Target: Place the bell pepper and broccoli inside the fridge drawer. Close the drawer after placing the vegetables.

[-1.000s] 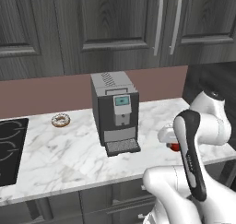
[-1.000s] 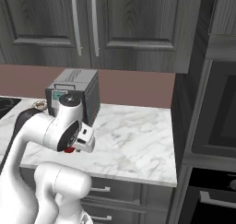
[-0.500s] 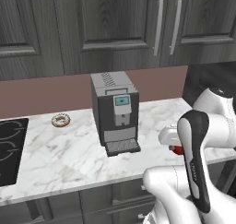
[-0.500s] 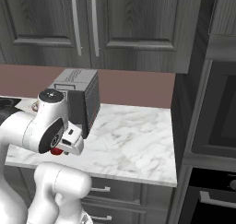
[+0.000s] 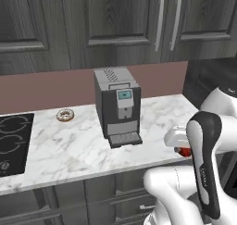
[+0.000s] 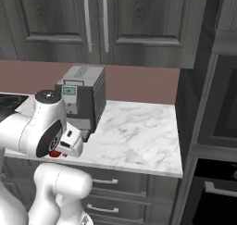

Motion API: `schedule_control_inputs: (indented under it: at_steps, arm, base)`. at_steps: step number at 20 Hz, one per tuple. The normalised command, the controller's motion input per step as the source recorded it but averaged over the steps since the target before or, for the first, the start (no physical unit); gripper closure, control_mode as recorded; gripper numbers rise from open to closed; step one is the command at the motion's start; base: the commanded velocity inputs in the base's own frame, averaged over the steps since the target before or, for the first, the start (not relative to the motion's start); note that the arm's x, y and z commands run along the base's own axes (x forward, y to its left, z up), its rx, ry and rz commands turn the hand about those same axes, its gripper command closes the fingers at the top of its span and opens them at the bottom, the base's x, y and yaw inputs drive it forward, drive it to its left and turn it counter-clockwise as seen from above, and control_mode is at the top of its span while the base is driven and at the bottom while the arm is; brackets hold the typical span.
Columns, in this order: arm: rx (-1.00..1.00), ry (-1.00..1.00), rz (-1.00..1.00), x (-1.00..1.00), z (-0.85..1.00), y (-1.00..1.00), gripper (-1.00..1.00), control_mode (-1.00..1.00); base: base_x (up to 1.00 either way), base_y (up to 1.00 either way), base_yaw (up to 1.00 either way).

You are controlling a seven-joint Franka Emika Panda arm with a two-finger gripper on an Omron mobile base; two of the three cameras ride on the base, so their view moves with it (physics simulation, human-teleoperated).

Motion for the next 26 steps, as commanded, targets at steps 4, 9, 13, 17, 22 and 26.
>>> schedule_control_inputs:
  at_steps: [4,9,13,17,22,26]
  arm:
    - [0.00,0.00,0.00,0.00,0.00,0.00,1.00,1.00]
    - [0.00,0.00,0.00,0.00,0.00,0.00,1.00,1.00]
    - [0.00,0.00,0.00,0.00,0.00,0.00,1.00,1.00]
    - [0.00,0.00,0.00,0.00,0.00,0.00,1.00,1.00]
    - [0.00,0.00,0.00,0.00,0.00,0.00,1.00,1.00]
    - [0.00,0.00,0.00,0.00,0.00,0.00,1.00,1.00]
  base:
    - [-1.00,1.00,0.11]
    - [-0.91,0.93,0.26]
    - [-0.63,1.00,0.35]
    - [-0.46,1.00,0.39]
    - [-0.23,1.00,0.43]
    - [0.03,1.00,0.42]
